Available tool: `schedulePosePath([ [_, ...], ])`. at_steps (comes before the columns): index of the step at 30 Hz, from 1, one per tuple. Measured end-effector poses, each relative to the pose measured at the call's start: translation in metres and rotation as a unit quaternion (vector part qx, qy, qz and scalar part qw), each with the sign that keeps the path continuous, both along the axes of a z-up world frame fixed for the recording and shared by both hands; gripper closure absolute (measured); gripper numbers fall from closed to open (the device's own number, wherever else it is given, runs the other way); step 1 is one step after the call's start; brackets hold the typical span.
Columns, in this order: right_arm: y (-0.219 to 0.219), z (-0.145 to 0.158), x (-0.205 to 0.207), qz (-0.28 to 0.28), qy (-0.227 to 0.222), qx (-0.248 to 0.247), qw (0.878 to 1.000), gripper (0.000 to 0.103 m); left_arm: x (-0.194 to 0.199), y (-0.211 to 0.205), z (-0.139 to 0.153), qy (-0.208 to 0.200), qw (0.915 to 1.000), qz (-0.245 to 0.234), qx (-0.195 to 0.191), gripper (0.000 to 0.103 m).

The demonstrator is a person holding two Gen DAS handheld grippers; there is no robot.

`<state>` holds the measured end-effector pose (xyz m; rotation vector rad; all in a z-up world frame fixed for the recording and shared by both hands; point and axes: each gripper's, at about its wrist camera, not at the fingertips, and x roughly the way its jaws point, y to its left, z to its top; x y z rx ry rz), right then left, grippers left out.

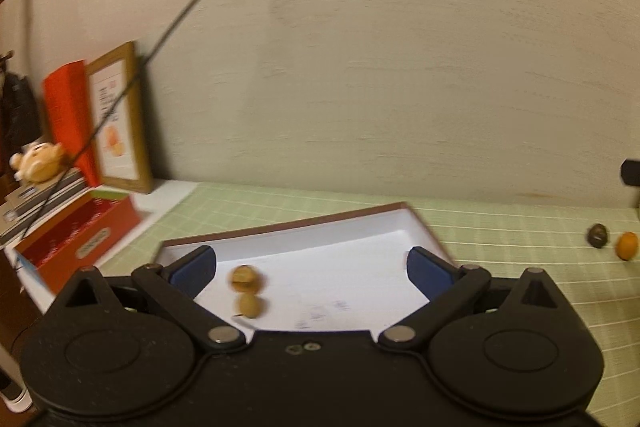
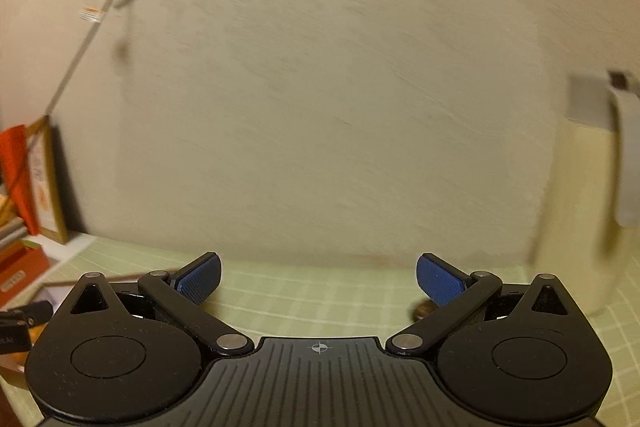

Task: Organize fruits
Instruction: 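Move both open tools toward the chestnut and mandarin by the thermos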

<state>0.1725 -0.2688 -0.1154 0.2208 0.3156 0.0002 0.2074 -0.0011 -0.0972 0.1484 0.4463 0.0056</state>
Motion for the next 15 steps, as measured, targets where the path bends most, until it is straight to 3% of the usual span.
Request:
schedulePosePath([
  [8, -0.065, -0.024, -0.001, -0.063, 0.052, 0.035, 0.996, 0.000, 0.007, -0.057, -0.016, 0.007, 0.9981, -0.061, 0.008, 0.007],
  [13, -0.090, -0.036, -0.001, -0.085, 0.072, 0.027, 0.993, 0.001, 0.013, -0.084, -0.026, 0.014, 0.9965, -0.082, 0.009, 0.007],
  [15, -0.097, -0.042, 0.000, -0.088, 0.080, 0.023, 0.993, 0.010, 0.015, -0.094, -0.028, 0.016, 0.9957, -0.091, 0.004, 0.007],
])
